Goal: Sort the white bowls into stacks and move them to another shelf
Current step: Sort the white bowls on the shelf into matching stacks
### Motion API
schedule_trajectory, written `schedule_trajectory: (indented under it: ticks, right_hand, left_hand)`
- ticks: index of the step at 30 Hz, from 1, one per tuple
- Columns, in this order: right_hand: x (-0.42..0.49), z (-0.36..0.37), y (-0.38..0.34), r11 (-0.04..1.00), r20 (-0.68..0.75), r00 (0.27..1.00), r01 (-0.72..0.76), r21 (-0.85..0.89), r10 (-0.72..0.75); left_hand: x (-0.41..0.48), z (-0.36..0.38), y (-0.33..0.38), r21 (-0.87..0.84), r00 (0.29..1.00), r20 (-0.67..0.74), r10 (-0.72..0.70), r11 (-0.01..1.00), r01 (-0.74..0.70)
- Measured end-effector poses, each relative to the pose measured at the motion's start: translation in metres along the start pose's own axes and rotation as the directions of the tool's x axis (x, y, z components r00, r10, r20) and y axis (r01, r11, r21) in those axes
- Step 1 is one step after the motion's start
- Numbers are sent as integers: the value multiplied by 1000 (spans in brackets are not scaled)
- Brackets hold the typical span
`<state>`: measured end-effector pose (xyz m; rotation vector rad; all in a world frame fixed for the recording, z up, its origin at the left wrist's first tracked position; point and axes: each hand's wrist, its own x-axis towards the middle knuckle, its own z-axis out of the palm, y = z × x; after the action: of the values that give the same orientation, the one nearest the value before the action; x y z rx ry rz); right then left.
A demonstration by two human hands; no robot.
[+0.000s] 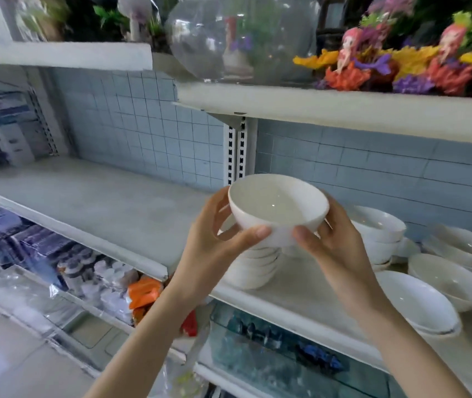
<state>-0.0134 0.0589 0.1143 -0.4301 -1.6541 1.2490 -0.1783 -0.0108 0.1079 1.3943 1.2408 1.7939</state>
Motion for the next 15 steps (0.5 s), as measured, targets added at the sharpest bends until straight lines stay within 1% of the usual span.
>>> schedule_trajectory:
  ticks: [3, 7, 9, 15]
  right_hand:
    - [26, 2, 21, 1000, 5, 1000, 6, -26, -6]
    - [48, 7, 45, 1000, 37, 999, -17, -24, 18]
    - [53, 10, 55, 999, 19, 999, -24, -44, 25]
    - [49, 18, 76, 972, -33, 998, -59, -229, 53]
  left_hand:
    - [26, -14, -19, 32, 1000, -11, 3, 999, -3]
    - [50, -27, -37, 48, 1000, 14, 22, 999, -23]
    - [55, -34, -47, 55, 999, 20, 37, 998, -38]
    - [58, -53, -77, 120, 995, 95, -13, 993, 2]
